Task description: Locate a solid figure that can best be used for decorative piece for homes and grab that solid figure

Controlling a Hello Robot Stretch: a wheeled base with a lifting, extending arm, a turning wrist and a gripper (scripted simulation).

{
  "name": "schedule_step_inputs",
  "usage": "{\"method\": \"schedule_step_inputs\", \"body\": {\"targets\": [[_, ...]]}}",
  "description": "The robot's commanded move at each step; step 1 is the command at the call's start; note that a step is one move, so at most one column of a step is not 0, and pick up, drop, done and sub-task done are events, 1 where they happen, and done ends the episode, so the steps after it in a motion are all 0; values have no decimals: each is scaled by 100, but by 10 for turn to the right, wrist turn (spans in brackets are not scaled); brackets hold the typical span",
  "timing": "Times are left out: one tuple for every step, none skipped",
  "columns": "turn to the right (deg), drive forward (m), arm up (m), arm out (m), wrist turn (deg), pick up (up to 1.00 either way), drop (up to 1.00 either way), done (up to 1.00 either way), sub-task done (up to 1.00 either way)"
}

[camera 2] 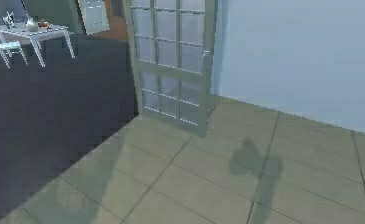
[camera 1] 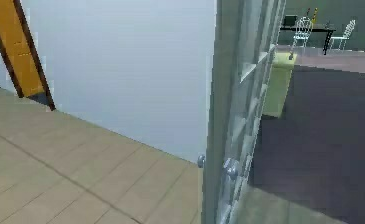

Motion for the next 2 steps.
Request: {"method": "schedule_step_inputs", "body": {"targets": [[450, 0, 0, 0, 0, 0, 0, 0, 0], [360, 0, 0, 0, 0, 0, 0, 0, 0]]}}
